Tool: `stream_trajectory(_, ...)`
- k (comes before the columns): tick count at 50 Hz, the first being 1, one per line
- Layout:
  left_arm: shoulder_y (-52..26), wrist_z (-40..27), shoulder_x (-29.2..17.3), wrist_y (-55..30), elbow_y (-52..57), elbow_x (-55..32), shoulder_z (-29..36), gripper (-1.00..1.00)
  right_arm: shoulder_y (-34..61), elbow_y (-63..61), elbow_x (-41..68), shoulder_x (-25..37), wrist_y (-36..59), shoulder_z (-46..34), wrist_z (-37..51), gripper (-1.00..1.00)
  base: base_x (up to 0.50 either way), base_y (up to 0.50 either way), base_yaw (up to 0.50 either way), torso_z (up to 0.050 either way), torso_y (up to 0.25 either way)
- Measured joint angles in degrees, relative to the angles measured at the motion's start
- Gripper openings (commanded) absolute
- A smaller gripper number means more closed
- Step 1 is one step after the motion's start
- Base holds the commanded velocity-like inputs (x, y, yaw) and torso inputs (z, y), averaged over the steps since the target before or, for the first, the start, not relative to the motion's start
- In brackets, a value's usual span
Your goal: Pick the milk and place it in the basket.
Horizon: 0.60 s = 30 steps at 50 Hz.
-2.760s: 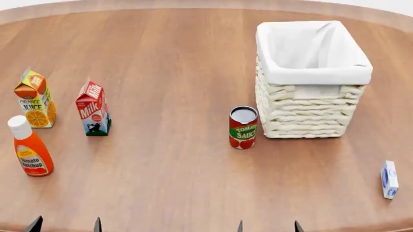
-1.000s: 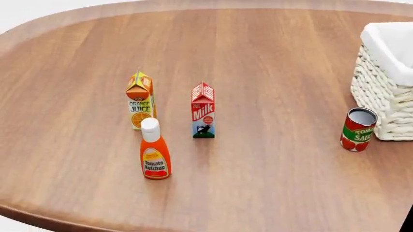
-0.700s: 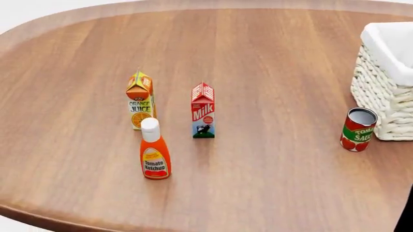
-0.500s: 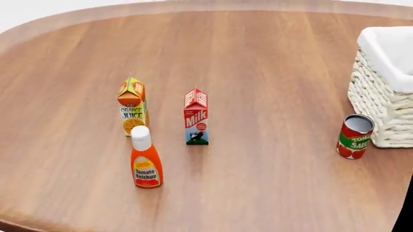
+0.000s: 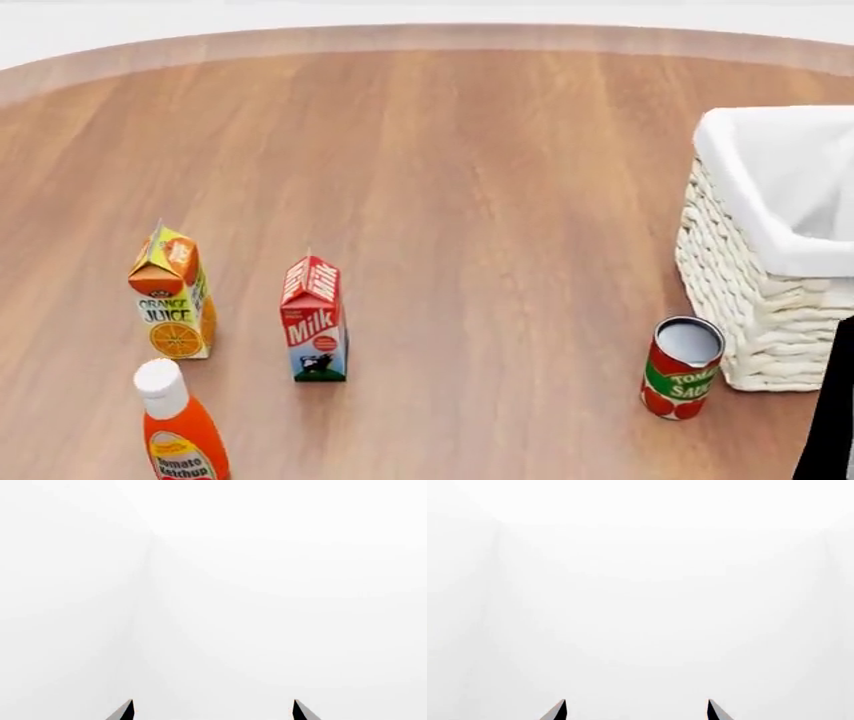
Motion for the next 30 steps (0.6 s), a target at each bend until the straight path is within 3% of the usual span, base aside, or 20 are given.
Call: stream_trajectory(30, 0.4, -0.4, -0.4, 0.5, -0.1, -0.4, -0.1, 1.00, -2.0, 0.1, -2.6, 1.1, -2.3, -1.9, -0.2, 1.00, 0.50, -0.06, 0.00, 0.000, 0.001)
